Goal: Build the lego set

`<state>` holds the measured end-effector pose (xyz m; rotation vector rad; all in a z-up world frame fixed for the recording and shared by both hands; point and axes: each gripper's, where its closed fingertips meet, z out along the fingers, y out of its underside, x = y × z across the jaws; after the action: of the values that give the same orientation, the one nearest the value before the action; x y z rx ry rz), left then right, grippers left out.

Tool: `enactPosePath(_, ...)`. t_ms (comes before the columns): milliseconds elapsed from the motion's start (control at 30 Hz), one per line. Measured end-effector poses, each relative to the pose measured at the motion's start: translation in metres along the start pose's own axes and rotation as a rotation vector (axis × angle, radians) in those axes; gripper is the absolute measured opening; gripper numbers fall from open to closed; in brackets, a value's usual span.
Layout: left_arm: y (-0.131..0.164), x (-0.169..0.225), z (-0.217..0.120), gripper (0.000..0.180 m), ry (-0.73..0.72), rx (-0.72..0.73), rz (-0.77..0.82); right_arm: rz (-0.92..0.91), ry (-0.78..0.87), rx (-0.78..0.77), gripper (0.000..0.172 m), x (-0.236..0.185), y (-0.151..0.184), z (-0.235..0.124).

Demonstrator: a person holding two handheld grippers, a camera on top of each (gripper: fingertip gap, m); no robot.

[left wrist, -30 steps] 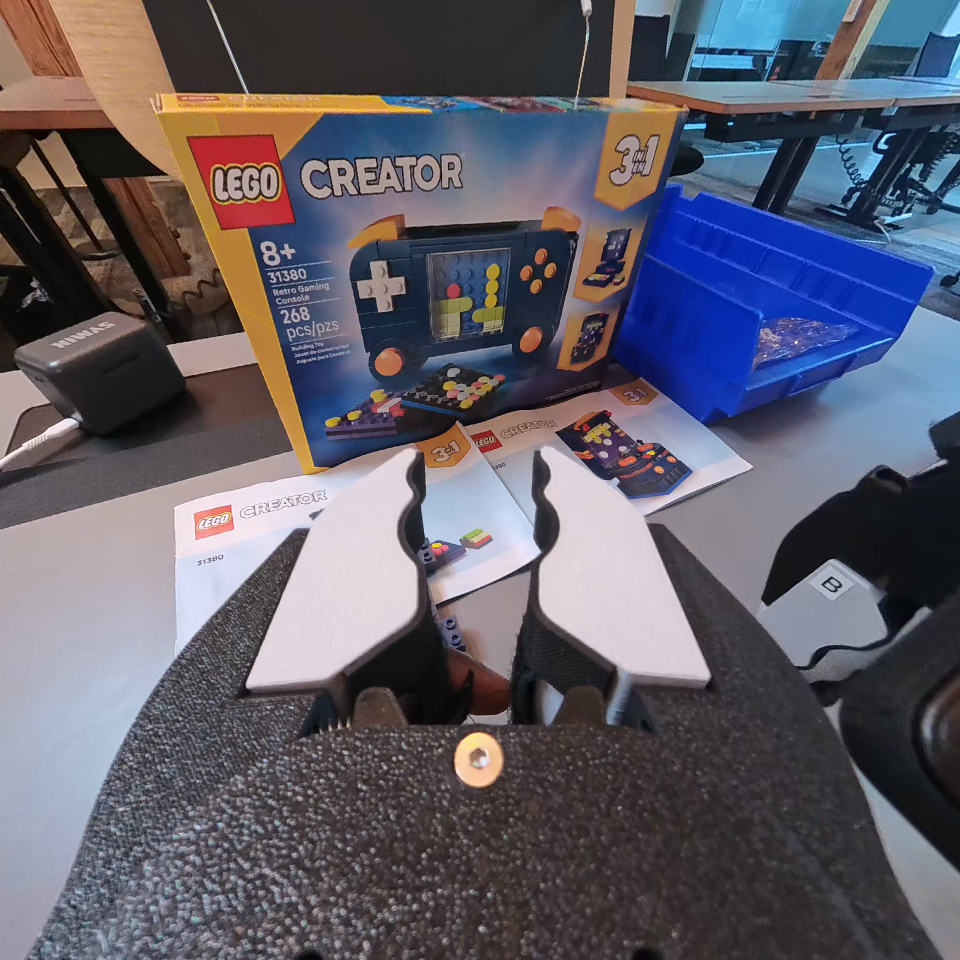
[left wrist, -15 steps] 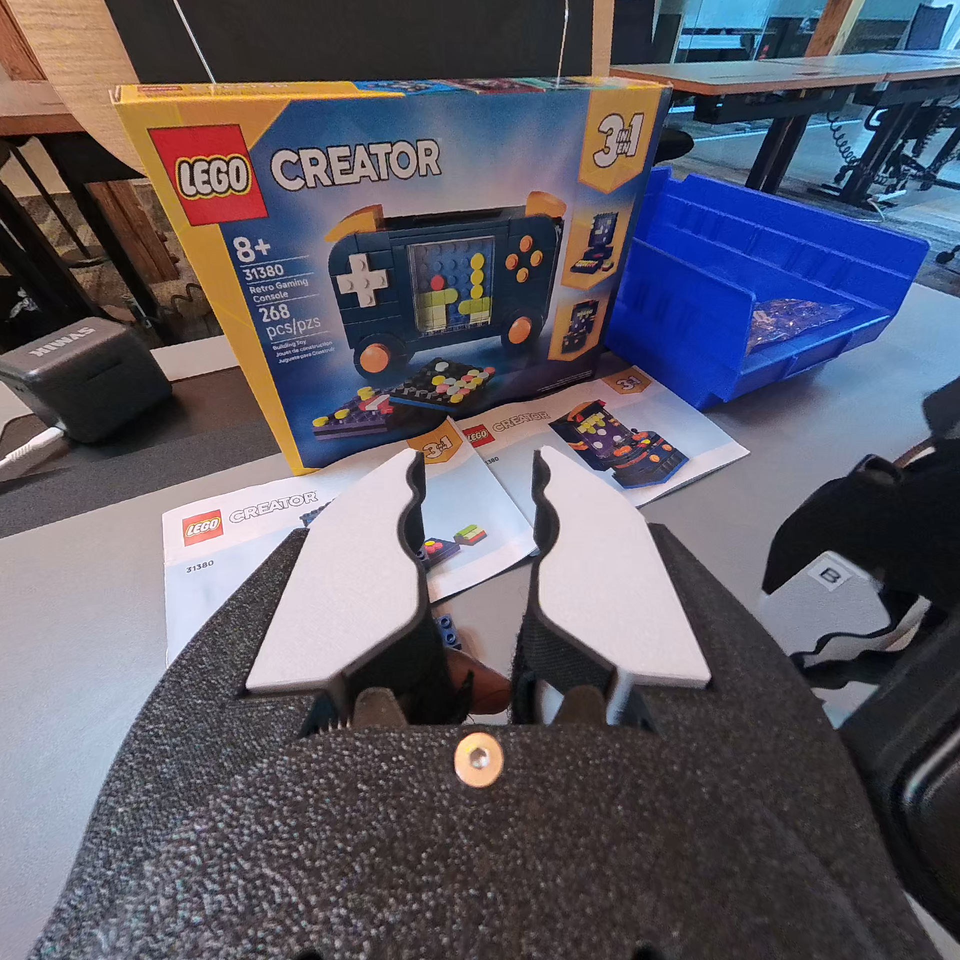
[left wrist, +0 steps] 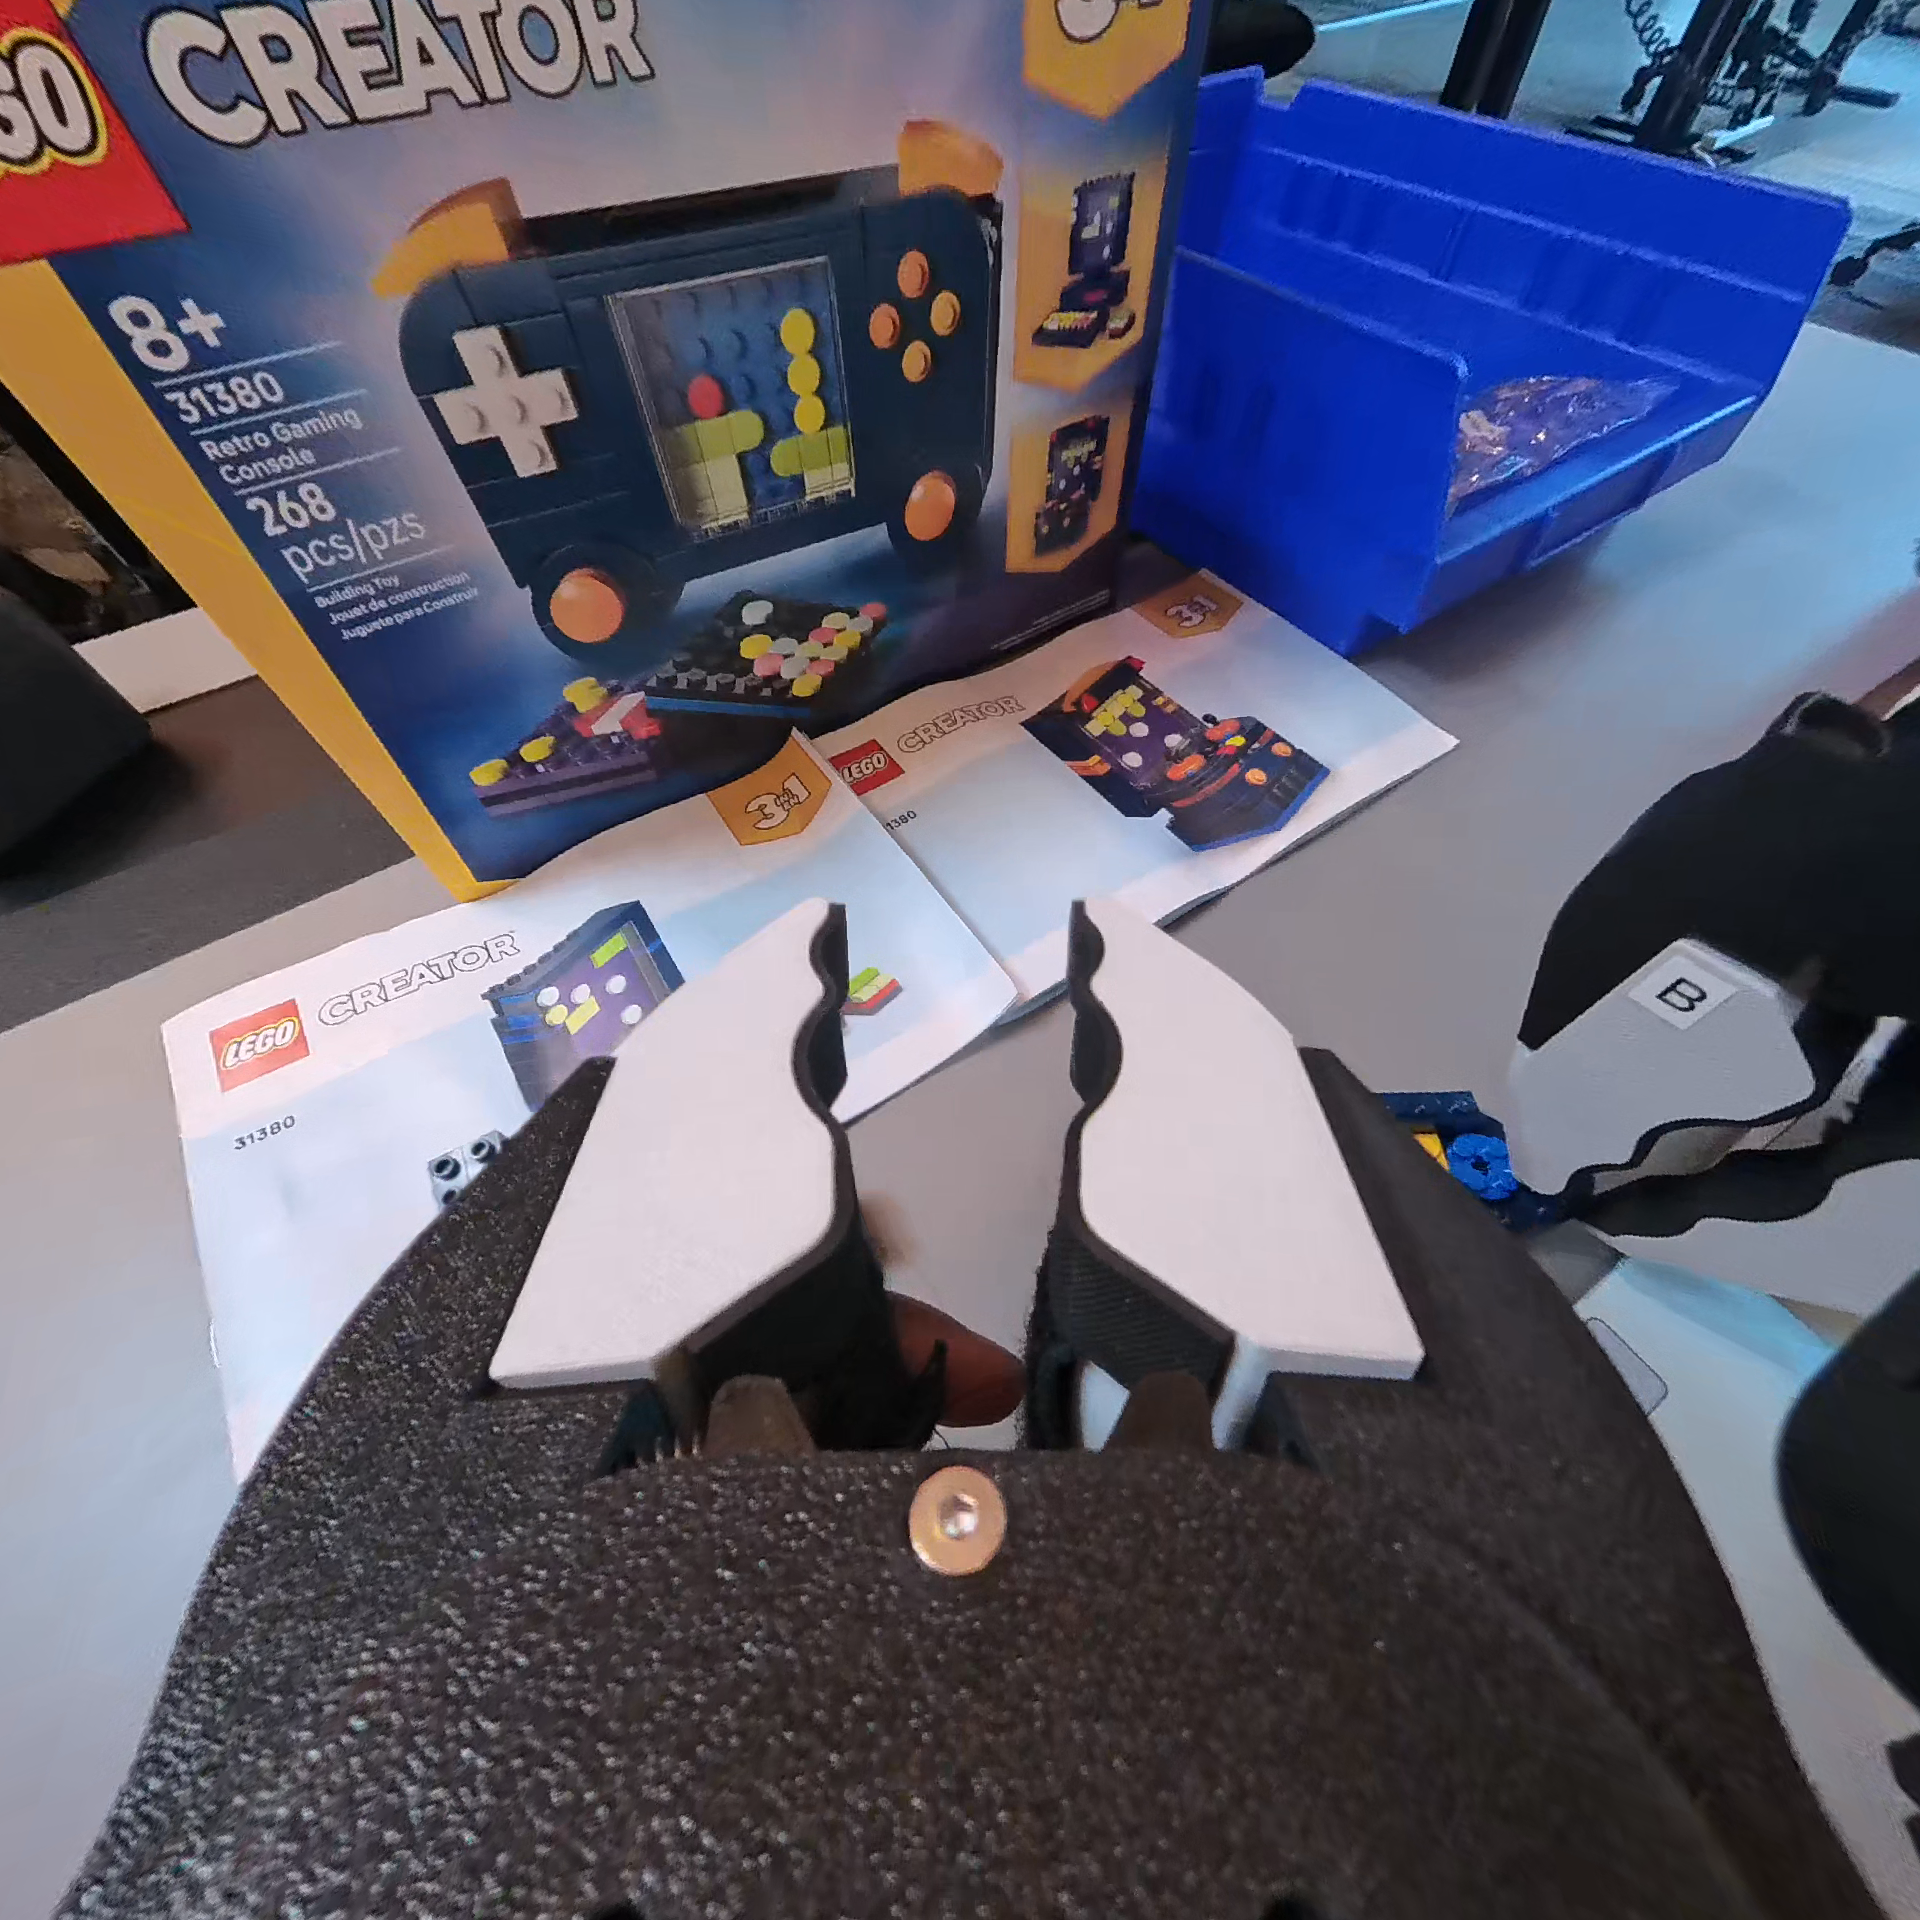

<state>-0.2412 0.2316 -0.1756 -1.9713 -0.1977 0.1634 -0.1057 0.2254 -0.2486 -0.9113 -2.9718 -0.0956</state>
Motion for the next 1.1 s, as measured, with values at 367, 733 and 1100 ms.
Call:
enactPosePath(367, 0.001, -0.004, 0.000, 0.040, -0.013, -0.004, -0.010, 0.086, -0.015, -0.009, 0.008, 0.002, -0.003, 0.000)
enactPosePath(733, -0.008, -0.017, -0.006, 0.040, -0.069, 0.058, -0.062, -0.121, 0.149, -0.017, 0.009, 0.002, -0.002, 0.000)
enactPosePath(1100, 0.022, 0.005, 0.011, 0.044, 0.070, -0.075, -0.103, -0.330, 0.319, 0.114, 0.009, 0.005, -0.002, 0.000)
